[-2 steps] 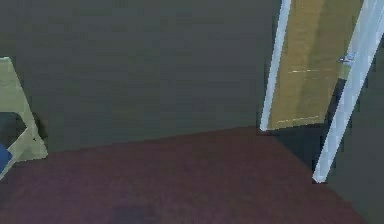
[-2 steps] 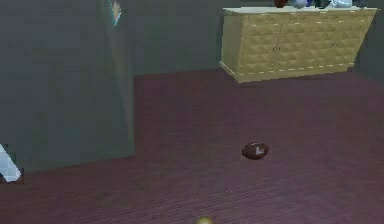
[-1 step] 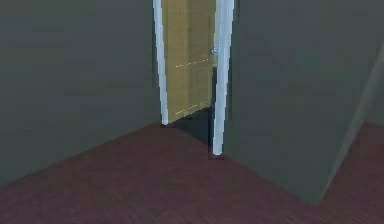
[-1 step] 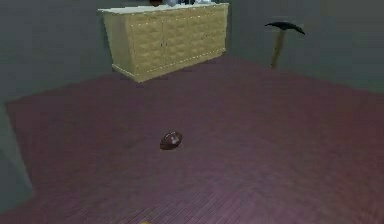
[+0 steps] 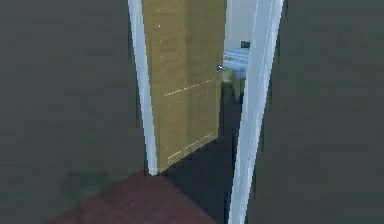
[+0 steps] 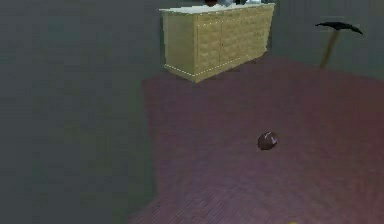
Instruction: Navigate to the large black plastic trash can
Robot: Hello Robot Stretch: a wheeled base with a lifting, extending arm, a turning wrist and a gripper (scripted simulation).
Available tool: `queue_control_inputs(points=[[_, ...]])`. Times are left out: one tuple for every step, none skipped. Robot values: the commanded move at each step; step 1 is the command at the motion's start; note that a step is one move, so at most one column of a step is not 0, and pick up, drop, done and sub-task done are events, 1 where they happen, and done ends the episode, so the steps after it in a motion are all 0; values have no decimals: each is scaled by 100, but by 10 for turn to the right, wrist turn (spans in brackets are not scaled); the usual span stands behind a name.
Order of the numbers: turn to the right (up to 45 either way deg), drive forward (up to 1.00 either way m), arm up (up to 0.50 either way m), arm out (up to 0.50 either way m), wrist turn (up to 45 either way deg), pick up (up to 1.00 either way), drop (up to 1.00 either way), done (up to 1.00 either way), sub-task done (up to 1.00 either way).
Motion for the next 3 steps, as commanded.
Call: queue_control_inputs(points=[[60,0,0,0,0,0,0,0,0],[0,45,0,0,0,0,0,0,0],[-330,0,0,0,0,0,0,0,0]])
